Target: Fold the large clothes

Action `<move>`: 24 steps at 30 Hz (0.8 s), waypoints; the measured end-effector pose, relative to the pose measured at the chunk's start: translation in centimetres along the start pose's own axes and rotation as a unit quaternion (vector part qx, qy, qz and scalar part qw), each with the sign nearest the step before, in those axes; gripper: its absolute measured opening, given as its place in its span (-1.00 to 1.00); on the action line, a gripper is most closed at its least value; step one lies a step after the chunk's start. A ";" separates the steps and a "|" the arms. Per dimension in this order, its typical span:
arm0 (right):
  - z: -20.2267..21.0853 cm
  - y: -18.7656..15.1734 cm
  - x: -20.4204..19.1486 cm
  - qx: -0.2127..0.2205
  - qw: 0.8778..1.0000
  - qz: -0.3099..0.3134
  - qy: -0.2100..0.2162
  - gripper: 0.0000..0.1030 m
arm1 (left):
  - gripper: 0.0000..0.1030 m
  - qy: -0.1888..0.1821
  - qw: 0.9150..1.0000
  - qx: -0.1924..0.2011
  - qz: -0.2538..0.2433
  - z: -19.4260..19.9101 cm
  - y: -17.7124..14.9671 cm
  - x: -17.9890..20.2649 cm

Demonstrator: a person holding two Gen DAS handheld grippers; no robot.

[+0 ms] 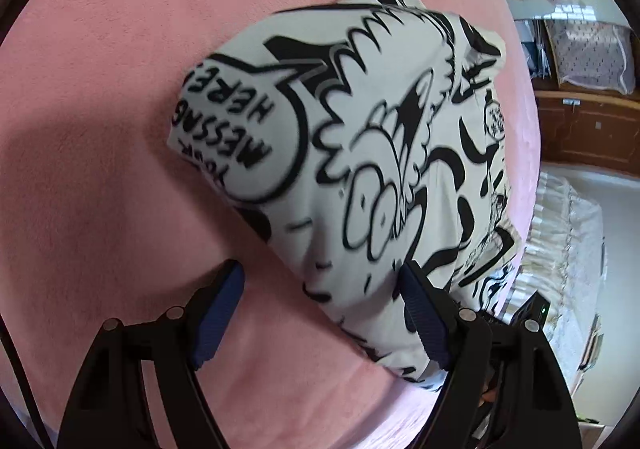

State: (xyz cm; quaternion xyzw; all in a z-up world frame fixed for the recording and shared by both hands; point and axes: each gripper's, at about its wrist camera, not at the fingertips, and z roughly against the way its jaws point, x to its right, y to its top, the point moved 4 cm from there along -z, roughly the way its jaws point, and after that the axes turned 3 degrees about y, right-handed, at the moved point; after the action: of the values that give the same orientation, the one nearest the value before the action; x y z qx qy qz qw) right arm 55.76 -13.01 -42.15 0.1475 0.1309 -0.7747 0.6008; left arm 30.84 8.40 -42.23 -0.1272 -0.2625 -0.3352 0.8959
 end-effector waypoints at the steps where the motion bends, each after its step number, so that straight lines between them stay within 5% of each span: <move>1: -0.1 0.0 -0.1 -0.001 1.000 -0.002 0.002 -1.00 | 0.52 -0.009 1.000 -0.001 0.008 -0.3 0.3 -0.1; 20: 1.4 0.0 3.1 0.001 0.999 -0.021 0.030 -1.00 | 0.52 -0.123 0.989 0.076 0.035 -3.4 6.2 1.5; 24: 1.4 0.3 3.9 -0.004 0.999 -0.025 0.041 -1.00 | 0.03 -0.076 0.990 0.115 0.017 -3.5 6.6 2.9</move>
State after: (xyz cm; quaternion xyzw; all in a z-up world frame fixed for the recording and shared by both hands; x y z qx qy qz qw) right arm 55.04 -17.07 -42.34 0.1738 0.1621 -0.7819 0.5763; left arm 38.45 10.30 -43.88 -0.0525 -0.3643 -0.2766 0.8877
